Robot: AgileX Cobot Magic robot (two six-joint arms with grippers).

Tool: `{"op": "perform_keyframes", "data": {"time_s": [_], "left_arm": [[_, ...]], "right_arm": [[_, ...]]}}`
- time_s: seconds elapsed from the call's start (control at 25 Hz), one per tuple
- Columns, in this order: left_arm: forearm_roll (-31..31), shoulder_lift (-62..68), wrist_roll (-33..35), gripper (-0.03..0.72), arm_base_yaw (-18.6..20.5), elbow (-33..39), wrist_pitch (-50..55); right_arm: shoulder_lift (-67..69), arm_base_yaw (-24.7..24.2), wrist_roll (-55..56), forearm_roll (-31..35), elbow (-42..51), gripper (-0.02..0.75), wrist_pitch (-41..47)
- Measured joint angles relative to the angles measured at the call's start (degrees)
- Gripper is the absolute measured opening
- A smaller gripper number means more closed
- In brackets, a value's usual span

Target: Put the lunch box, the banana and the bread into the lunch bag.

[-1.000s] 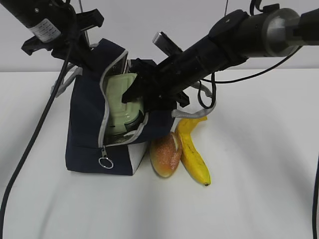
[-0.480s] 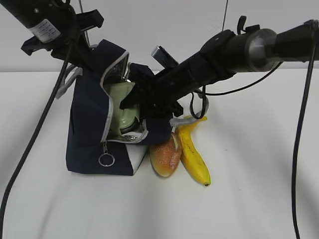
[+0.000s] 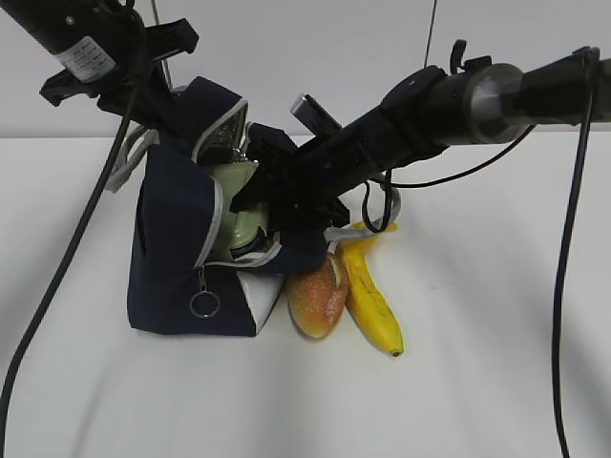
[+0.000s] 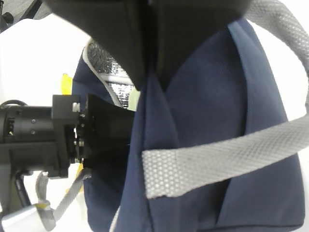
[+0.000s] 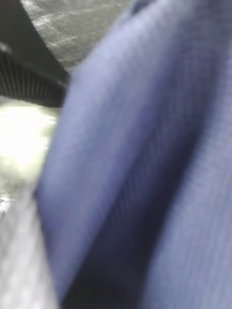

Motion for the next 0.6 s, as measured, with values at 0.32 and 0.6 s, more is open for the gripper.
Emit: {"op": "perform_keyframes", "data": {"time_s": [0.32, 0.6], "left_arm": [[0.1, 0.0, 0.0, 0.000, 0.0, 0.0, 0.0], [0.9, 0.0, 0.0, 0.000, 0.0, 0.0, 0.1]], "right_arm": [[0.0, 0.1, -0.3, -1.3, -0.2, 0.520, 1.1], [0.0, 0.0, -1.4, -2.6, -1.6, 0.530, 6.9]]}}
